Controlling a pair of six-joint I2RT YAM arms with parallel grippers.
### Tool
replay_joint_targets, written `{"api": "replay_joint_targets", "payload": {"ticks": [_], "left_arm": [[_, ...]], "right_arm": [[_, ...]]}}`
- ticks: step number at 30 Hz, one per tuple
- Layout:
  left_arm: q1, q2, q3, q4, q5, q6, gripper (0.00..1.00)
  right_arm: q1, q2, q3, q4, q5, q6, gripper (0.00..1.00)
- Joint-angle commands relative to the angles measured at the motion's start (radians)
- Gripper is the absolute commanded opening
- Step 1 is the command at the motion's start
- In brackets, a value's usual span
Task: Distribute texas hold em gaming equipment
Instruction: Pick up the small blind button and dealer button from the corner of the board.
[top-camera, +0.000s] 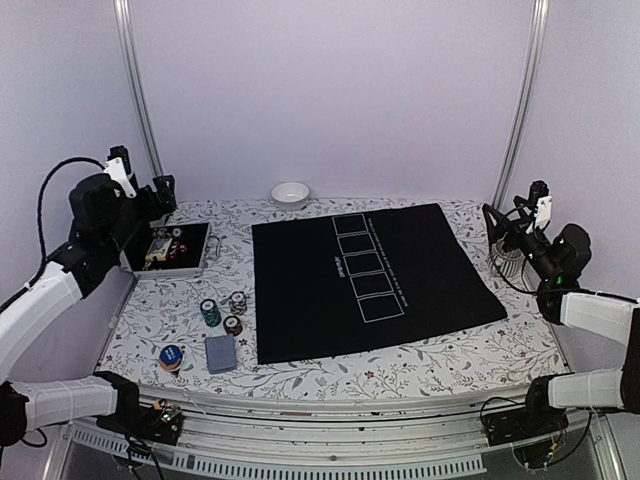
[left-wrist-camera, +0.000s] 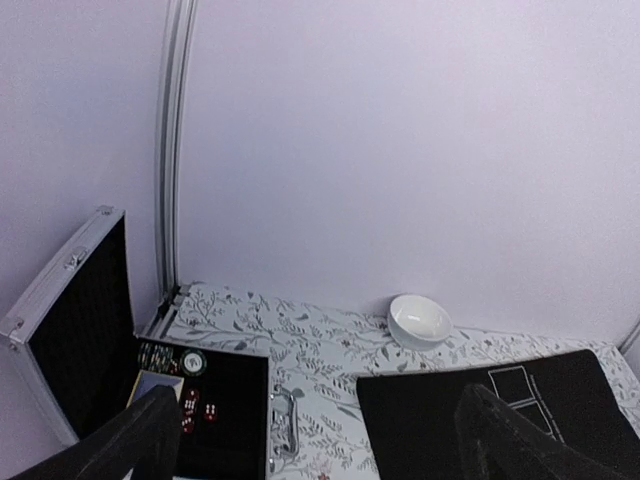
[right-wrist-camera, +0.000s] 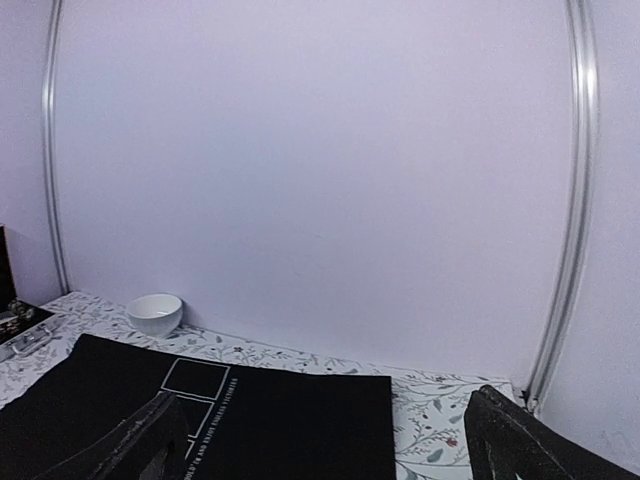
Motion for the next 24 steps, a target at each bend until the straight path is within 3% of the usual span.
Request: {"api": "replay_joint_targets", "payload": {"ticks": [1, 7, 11, 14, 20, 24], "left_arm": [[-0.026, 0.009, 0.175, -0.736, 0.077, -0.184, 0.97], [-0.047, 0.119, 0.351, -1.247, 0.179, -0.276, 0.96], [-0.047, 0.207, 0.366, -1.441, 0.205, -0.286, 0.98], [-0.046, 0.279, 0.31, -1.491, 0.223, -0.273, 0.98], [-0.043, 0.351, 0.161, -1.35, 0.368, -0.286, 0.98], [-0.043, 0.336, 0.101, -1.342, 0.36, -0.299, 0.98]], "right_arm": [[-0.002, 0.003, 0.094, -0.199, -0.241, 0.052, 0.99], [-0.002, 0.047, 0.13, -0.212, -0.324, 0.098, 0.99], [-0.001, 0.075, 0.121, -0.211, -0.336, 0.106, 0.99], [-0.003, 0.094, 0.128, -0.222, -0.332, 0.112, 0.99], [-0.002, 0.101, 0.124, -0.231, -0.309, 0.1, 0.99], [-0.002, 0.102, 0.124, -0.23, -0.312, 0.101, 0.99]]}}
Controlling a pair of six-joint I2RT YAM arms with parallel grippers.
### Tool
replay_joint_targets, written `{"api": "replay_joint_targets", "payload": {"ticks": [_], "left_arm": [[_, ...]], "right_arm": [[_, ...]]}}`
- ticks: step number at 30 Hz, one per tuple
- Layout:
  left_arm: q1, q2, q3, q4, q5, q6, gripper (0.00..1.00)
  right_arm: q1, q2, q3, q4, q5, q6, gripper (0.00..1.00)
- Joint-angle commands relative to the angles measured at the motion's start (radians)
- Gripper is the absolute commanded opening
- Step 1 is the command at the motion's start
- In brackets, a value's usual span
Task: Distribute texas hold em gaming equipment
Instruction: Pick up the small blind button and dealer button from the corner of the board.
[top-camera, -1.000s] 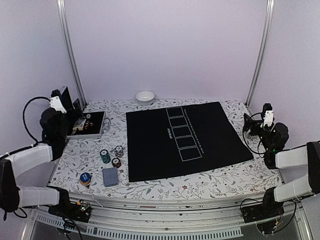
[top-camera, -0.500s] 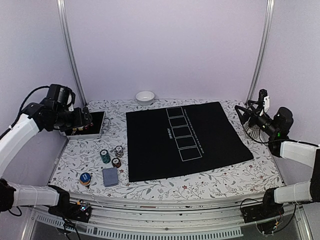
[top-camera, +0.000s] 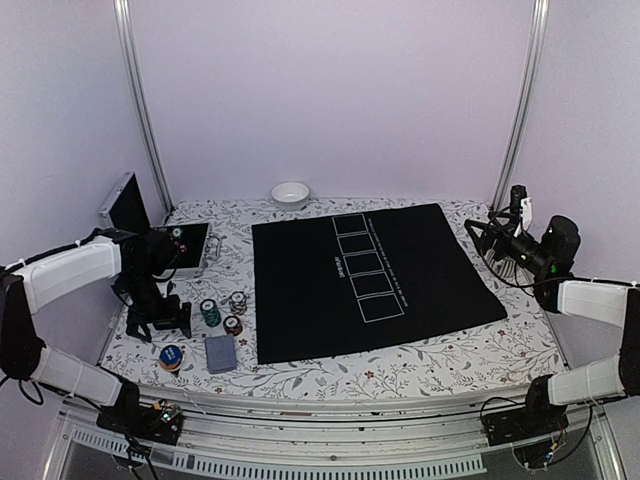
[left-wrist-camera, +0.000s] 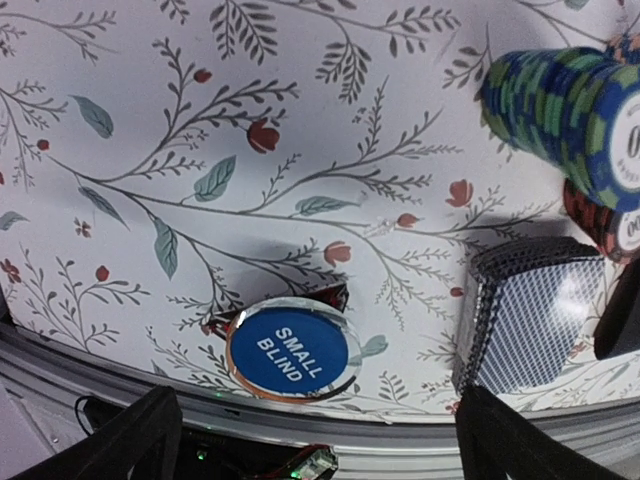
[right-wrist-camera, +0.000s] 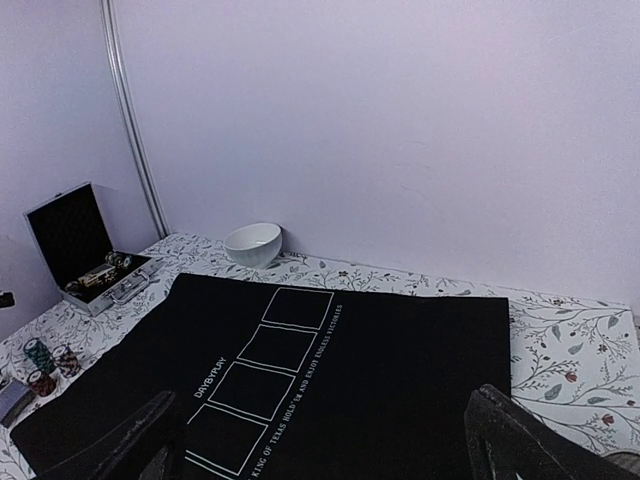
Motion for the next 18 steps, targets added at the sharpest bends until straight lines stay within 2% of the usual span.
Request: {"api": "replay_joint_targets", "payload": {"ticks": [1, 5, 10, 18], "left_arm": [[-0.005, -0.032, -0.048, 0.005, 0.047, -0.025, 0.98], [-0.006, -0.039, -0.089, 0.044, 0.069, -0.023, 0.98], [-0.004, 0.054, -0.093, 0.051, 0.054, 0.015, 0.98], [-0.002, 0.085, -0.137, 0.082, 0.018, -0.064, 0.98]], "right_arm": [[-0.003, 0.012, 0.018, -0.006, 0.003, 0.009, 0.99], [-0.002, 0.027, 0.023, -0.006, 0.008, 0.014, 0.99], [-0.001, 0.039, 0.025, -0.007, 0.01, 0.018, 0.99], [-0.002, 0.027, 0.021, -0.007, 0.018, 0.015, 0.99]]}}
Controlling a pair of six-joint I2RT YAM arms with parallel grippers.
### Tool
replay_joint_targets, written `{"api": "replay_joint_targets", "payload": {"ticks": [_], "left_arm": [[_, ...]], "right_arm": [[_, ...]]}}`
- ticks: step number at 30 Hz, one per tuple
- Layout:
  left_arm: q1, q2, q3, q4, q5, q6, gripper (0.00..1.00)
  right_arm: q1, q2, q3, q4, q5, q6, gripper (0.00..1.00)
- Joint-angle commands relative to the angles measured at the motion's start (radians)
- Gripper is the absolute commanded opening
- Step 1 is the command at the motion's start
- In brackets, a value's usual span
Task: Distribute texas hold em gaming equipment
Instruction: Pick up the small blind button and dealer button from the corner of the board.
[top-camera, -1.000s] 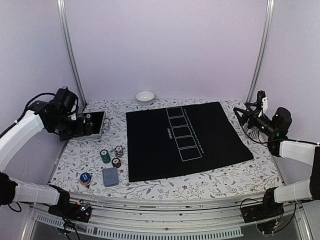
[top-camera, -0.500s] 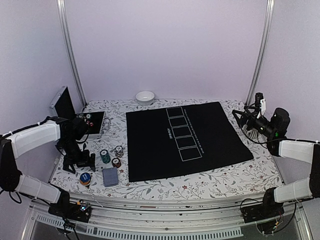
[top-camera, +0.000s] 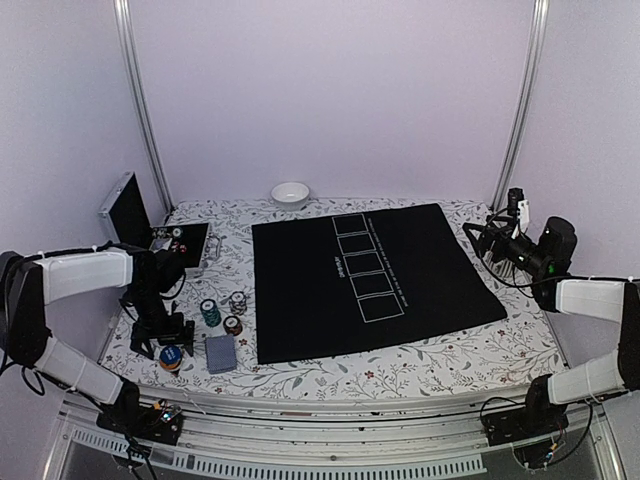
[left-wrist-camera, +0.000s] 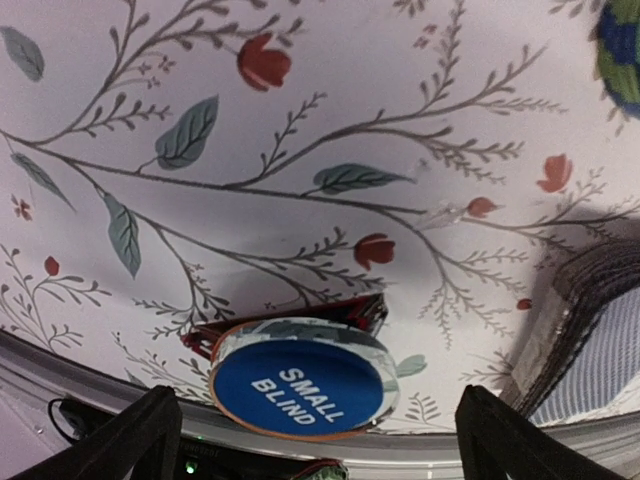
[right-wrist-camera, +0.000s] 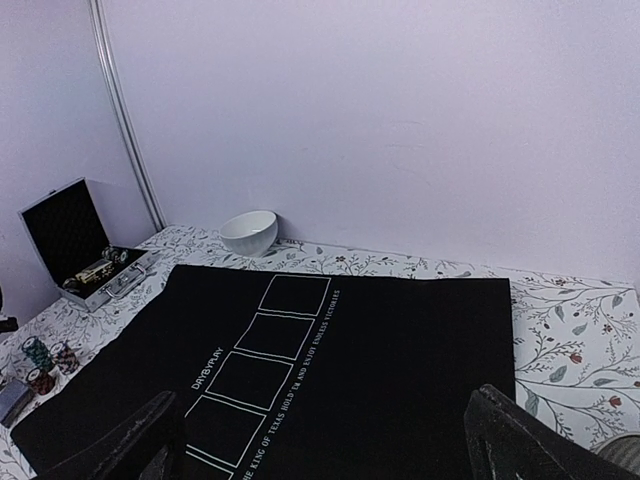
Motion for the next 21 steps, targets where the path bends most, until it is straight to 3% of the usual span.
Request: {"api": "replay_joint_targets", "payload": {"ticks": [1, 14, 21], "left_arm": [[0.001, 0.017, -0.017, 0.017, -0.028, -0.054, 0.98], [0.089, -0.002, -0.117, 0.132, 0.009, -0.188, 0.98], [0.106, 0.021, -0.145, 0.203, 0.065, -0.189, 0.87]], "right_arm": [[-0.002, -0.007, 0.021, 0.003, 0.01, 0.012, 0.99], [-0.003, -0.011, 0.019, 0.002, 0.028, 0.006, 0.99], [-0.003, -0.007, 0.02, 0.0, 0.035, 0.009, 0.99]]}}
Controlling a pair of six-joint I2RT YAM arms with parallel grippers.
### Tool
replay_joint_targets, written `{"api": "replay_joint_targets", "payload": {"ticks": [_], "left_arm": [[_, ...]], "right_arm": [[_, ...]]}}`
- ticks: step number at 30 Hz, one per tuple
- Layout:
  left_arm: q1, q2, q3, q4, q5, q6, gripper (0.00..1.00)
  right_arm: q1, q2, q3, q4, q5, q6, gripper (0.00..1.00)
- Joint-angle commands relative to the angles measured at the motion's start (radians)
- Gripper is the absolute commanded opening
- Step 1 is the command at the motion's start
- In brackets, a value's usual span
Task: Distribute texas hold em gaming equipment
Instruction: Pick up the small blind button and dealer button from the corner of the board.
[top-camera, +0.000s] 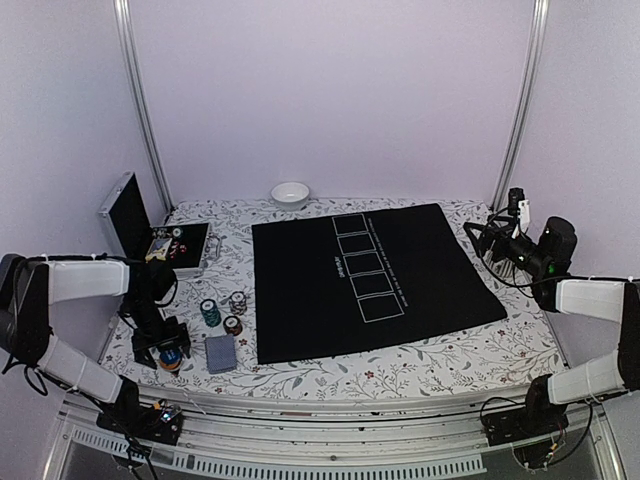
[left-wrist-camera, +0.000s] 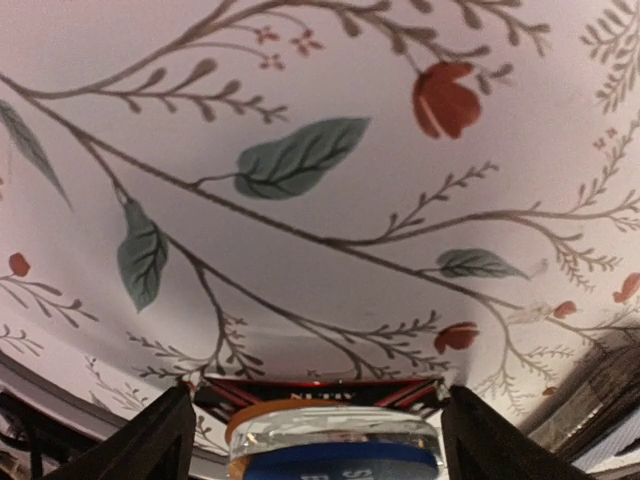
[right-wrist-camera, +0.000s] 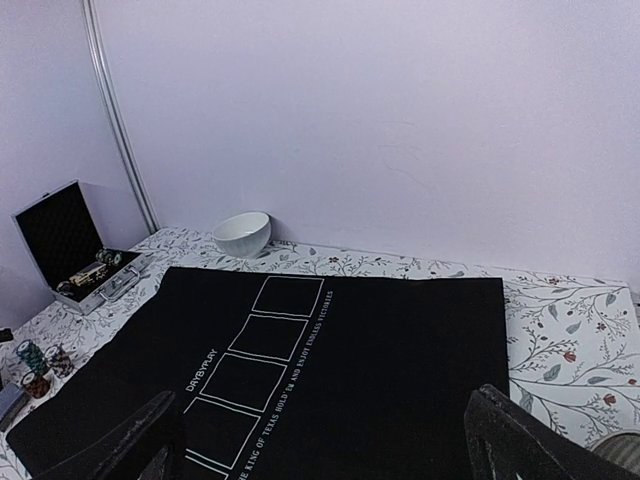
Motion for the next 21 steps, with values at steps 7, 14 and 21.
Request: {"api": "replay_joint_targets", "payload": {"ticks": [7, 14, 21], "left_arm": [[0.007, -0.008, -0.045, 0.061, 0.056, -0.039, 0.78], [-0.037, -0.044, -0.056, 0.045, 0.058, -0.096, 0.74], [-0.044, -0.041, -0.065, 0.06, 0.057, -0.105, 0.66]], "right_arm": [[-0.002, -0.006, 0.02, 0.0, 0.024, 0.006, 0.99], [-0.003, -0.005, 0.019, 0.0, 0.025, 0.008, 0.99], [-0.003, -0.003, 0.021, -0.001, 0.025, 0.008, 0.99]]}}
